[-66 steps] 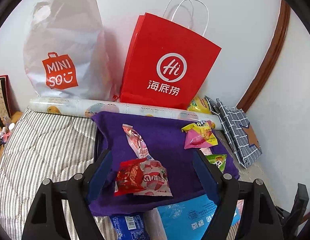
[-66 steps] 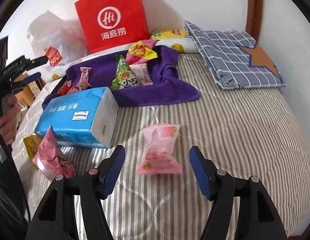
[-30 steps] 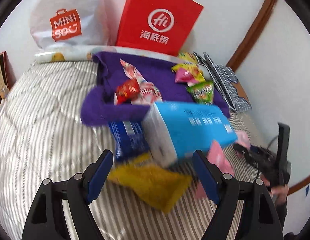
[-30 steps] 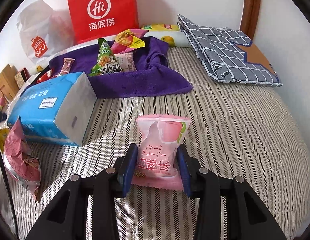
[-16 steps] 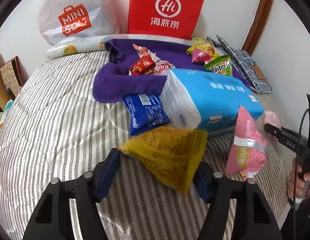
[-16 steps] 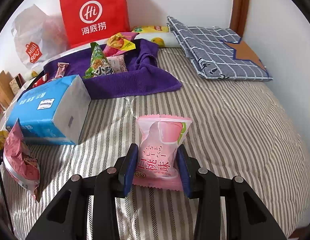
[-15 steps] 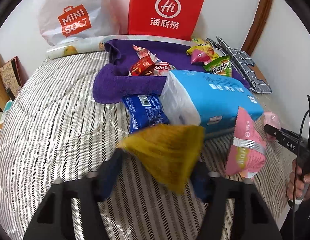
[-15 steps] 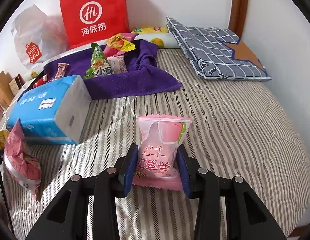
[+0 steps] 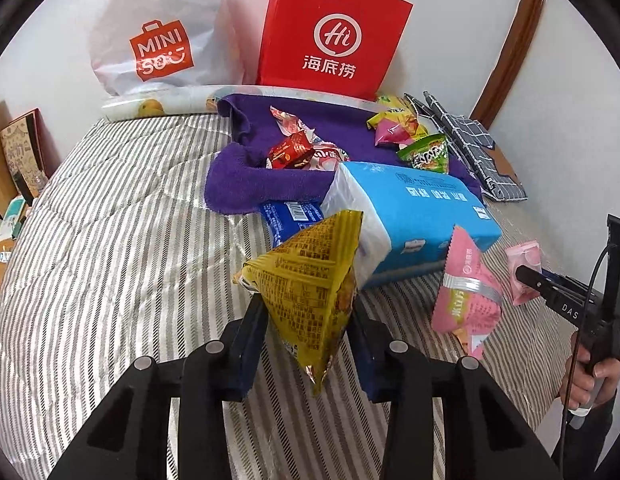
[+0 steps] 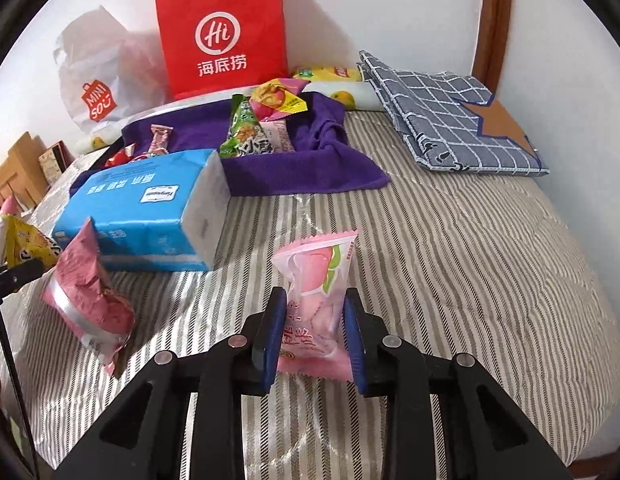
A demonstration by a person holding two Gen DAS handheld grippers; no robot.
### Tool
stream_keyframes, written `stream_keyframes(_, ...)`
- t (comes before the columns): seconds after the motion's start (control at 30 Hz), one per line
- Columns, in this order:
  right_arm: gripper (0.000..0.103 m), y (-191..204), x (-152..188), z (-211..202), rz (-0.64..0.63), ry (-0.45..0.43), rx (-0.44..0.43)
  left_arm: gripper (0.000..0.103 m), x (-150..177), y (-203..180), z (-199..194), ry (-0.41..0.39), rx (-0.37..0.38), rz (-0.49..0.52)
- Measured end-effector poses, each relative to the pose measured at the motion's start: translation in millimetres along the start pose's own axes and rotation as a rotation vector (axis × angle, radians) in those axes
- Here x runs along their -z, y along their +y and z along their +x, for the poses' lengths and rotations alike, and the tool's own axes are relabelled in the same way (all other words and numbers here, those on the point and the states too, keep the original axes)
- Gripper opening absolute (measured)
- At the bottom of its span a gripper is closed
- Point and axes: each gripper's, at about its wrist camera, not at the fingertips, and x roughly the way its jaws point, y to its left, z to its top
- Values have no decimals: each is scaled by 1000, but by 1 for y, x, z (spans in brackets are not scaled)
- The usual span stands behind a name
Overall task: Organize snacks
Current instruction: 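Grasp the yellow triangular bag with the left gripper while the right gripper holds the pink packet, then carry the pink packet and yellow bag with both grippers toward the purple towel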
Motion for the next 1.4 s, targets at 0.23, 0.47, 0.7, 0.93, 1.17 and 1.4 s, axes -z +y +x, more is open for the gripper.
stream_keyframes(0.23, 24, -9, 5, -12, 33, -7, -73, 37, 4, 3, -15, -30, 24, -11)
stream_keyframes(0.47, 30, -6, 7, -8, 2, 6, -64, 37, 6, 3, -20, -44, 34, -10)
stream_keyframes(0.7, 37, -2, 12, 8, -21, 23, -16, 37, 6, 1, -26, -62, 64, -15)
stream_keyframes(0.93, 26, 1, 2, -7, -9, -18, -32, 37, -2, -3, -33, -98, 93, -6)
stream_keyframes(1.17, 21, 12, -13, -14, -39, -43, -54, 37, -12, -9, -37, -126, 118, -5)
stream_keyframes(1.4, 21, 15, -27, -27, -36, -79, -83, 37, -27, -13, -38, -144, 134, -12)
